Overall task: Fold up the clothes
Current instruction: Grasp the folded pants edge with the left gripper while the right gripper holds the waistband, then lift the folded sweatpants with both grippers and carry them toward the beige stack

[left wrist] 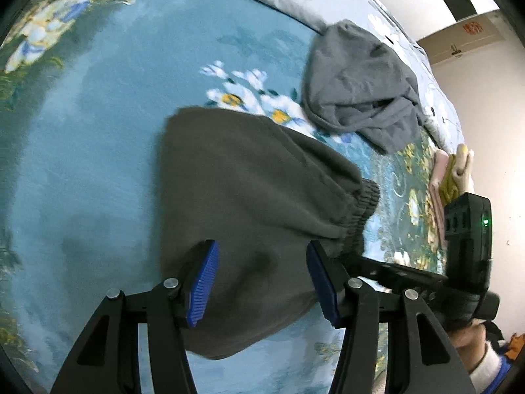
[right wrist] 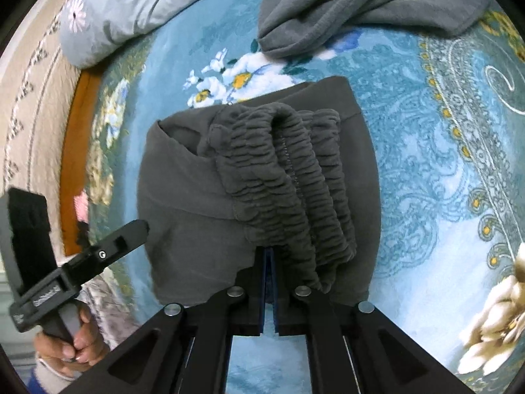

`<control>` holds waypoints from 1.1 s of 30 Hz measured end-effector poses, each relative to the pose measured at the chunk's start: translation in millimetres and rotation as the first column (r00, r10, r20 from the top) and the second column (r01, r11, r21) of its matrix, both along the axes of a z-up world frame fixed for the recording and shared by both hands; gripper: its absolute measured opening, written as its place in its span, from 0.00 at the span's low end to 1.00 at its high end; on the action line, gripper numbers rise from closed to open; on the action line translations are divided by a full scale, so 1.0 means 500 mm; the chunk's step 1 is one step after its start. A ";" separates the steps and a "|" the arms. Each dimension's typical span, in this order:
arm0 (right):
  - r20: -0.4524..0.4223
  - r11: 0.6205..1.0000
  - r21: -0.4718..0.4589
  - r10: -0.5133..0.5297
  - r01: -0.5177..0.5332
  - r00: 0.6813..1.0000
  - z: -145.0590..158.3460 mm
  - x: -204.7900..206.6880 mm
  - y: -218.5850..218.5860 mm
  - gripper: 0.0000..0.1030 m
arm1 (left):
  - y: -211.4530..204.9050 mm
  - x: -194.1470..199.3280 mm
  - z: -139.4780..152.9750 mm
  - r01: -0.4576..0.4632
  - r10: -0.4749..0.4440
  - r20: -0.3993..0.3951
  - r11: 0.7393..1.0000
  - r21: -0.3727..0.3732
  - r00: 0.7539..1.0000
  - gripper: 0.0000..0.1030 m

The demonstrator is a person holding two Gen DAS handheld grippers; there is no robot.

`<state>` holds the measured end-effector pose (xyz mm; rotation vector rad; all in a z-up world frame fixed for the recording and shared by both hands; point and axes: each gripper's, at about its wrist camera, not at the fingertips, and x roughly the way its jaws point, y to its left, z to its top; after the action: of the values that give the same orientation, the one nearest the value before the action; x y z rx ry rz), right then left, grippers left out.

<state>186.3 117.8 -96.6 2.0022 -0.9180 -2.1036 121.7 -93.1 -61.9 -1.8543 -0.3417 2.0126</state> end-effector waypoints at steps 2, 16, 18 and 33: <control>-0.010 1.000 -0.001 -0.002 0.002 1.000 0.013 0.002 0.007 0.06 | -0.025 -0.006 0.000 -0.028 0.028 -0.002 0.999 -0.015 1.000 0.55; -0.079 0.991 -0.063 -0.121 0.116 0.989 -0.003 -0.002 0.081 1.00 | -0.088 -0.026 -0.131 -0.164 0.148 0.179 0.983 0.077 0.973 0.80; -0.081 0.988 -0.083 -0.135 0.128 0.988 -0.018 -0.001 0.092 1.00 | -0.090 -0.030 -0.139 -0.156 0.137 0.176 0.983 0.098 0.975 0.81; -0.087 0.952 -0.259 -0.190 0.162 0.978 -0.096 -0.029 0.102 1.00 | -0.101 -0.066 -0.187 -0.118 0.069 0.208 0.965 0.234 0.976 0.89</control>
<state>172.0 168.8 -144.7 1.7190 -1.3125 -2.0370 88.7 -143.8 -155.2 -1.9127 -0.7132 1.7529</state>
